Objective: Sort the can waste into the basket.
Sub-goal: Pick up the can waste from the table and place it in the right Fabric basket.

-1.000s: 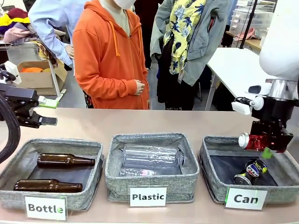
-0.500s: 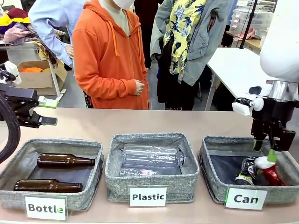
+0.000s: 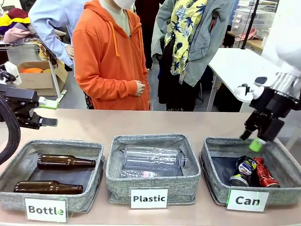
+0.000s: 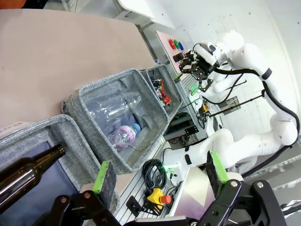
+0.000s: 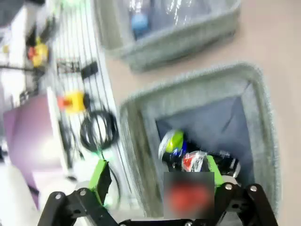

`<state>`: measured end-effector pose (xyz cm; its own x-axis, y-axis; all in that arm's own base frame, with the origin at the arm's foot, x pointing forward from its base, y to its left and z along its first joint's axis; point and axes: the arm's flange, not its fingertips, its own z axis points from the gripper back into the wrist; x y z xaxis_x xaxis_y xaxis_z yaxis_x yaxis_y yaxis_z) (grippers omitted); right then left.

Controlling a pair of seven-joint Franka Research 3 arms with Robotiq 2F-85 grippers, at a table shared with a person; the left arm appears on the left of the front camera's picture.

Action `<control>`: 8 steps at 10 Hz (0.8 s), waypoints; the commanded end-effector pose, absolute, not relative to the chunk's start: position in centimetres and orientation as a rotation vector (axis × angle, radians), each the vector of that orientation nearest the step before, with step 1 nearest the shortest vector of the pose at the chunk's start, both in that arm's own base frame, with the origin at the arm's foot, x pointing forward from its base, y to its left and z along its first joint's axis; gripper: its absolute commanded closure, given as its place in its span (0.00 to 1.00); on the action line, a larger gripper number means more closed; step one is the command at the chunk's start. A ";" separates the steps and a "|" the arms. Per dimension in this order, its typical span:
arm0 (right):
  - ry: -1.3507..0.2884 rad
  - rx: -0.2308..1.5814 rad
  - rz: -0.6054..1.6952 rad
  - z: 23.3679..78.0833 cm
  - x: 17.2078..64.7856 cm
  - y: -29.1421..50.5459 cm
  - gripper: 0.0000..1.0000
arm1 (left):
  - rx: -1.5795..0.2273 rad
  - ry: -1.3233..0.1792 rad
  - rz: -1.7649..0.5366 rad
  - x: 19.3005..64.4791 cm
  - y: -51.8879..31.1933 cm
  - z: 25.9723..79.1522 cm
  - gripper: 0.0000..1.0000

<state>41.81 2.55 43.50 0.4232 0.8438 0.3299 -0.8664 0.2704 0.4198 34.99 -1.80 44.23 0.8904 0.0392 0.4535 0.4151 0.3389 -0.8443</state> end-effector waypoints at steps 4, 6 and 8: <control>-0.400 1.246 0.339 46.3 43.1 2.6 0.00 | -1.223 -0.442 -0.246 35.0 -1.9 44.4 0.00; -0.328 1.356 0.195 46.2 43.9 2.2 0.00 | -1.223 -0.442 -0.246 35.0 -1.9 44.4 0.00; -0.282 1.343 0.190 45.8 44.5 2.3 0.00 | -1.223 -0.442 -0.246 35.0 -1.9 44.4 0.00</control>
